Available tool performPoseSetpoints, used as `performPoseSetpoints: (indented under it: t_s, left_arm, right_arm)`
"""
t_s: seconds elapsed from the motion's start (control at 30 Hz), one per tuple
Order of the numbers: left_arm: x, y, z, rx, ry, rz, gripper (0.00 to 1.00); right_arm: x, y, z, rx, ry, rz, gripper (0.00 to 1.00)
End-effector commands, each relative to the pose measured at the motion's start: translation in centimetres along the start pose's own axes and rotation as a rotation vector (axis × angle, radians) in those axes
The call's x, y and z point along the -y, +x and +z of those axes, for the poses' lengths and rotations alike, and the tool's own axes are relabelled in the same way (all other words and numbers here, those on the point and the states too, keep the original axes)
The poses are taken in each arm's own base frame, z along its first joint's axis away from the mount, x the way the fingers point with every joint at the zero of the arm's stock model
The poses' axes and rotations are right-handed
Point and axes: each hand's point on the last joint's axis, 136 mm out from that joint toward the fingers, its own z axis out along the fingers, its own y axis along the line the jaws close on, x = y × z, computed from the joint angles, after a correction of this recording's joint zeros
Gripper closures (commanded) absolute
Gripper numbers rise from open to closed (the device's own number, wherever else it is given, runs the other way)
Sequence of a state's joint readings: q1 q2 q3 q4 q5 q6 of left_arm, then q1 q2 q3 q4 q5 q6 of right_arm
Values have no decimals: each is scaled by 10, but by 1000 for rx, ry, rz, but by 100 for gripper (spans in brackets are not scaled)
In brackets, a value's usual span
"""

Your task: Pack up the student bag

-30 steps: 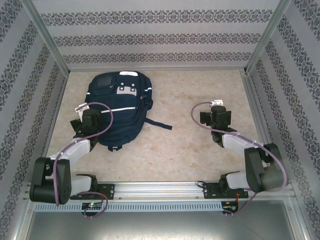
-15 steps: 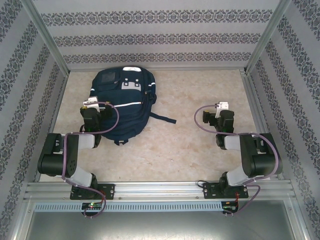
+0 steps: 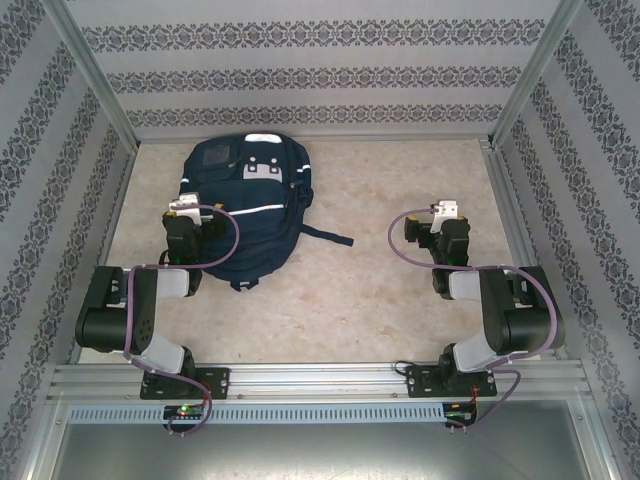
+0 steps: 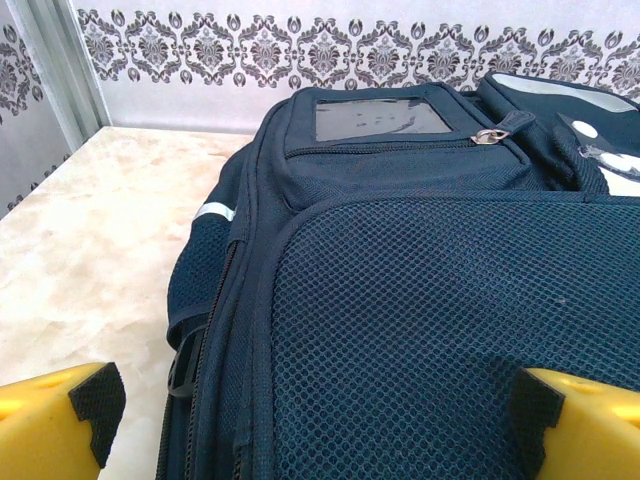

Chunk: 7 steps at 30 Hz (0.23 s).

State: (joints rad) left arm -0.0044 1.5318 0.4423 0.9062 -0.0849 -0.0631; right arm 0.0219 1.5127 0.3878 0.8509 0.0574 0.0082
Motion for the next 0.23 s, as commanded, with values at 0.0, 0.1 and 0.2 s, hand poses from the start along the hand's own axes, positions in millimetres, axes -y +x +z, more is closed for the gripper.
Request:
performPoseSetpoints:
  t_s: [0.0,0.1,0.2]
  left_arm:
    - [5,42,-4,-129,40,65,0]
    - [5,42,-4,-129,42,65,0]
    - [5,42,-4,-129,42,66,0]
  right_arm:
    - [-4,-10,-1,40,-26,14,2]
    - [-4,-10,-1,41,-26,14,2]
    - [-4,-10,-1,41,-27,14,2]
